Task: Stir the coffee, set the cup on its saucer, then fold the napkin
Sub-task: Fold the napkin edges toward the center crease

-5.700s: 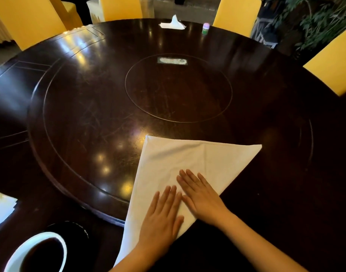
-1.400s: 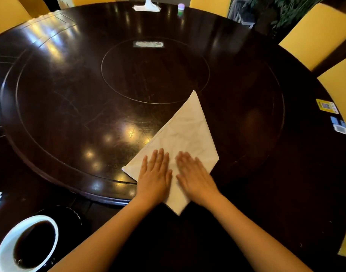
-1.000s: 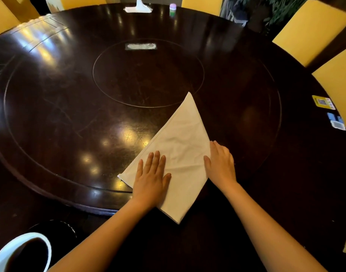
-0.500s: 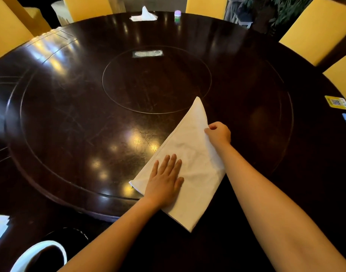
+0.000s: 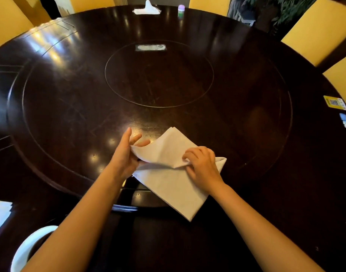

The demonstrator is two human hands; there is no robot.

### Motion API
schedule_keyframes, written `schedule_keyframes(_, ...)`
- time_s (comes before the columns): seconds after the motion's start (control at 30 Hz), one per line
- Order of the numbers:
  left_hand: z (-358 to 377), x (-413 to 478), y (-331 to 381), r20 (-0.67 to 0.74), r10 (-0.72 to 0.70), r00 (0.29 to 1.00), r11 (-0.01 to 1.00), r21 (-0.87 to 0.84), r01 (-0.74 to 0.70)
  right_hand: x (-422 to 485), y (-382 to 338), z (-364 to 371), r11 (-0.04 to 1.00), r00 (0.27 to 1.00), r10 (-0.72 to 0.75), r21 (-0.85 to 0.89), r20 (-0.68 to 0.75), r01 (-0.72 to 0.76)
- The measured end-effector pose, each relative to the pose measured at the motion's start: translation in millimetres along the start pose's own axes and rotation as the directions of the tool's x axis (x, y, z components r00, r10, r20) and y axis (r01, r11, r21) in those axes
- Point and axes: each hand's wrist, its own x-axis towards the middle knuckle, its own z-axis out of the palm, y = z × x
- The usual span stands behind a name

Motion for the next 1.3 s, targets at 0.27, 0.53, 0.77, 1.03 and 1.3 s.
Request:
schedule_keyframes(0.27, -4, -14, -5, -0.161, 0.138, 0.977, 0.896, 0.441, -0.053, -25, 48, -41, 0.926, 0.926, 0.377, 0.022, 0.022, -0.377)
schedule_keyframes(0.53, 39, -15, 31, -0.148, 0.169, 0.975, 0.980, 0.131, -0.150, -22, 55, -52, 0.780, 0.798, 0.603, 0.213, -0.002, -0.589)
schedule_keyframes(0.77, 47, 2, 17, -0.179, 0.176, 0.968, 0.900, 0.428, -0.084, -24, 56, -51, 0.696, 0.718, 0.695, 0.215, 0.036, -0.685)
schedule_keyframes(1.03, 1, 4, -27, -0.209, 0.238, 0.949, 0.685, 0.728, -0.012, -32, 76, -49, 0.766, 0.780, 0.625, 0.171, 0.027, -0.619)
schedule_keyframes(1.3, 7, -9, -37, -0.042, 0.423, 0.905, 0.343, 0.932, -0.117, -37, 86, -60, 0.836, 0.842, 0.531, 0.104, 0.092, -0.539)
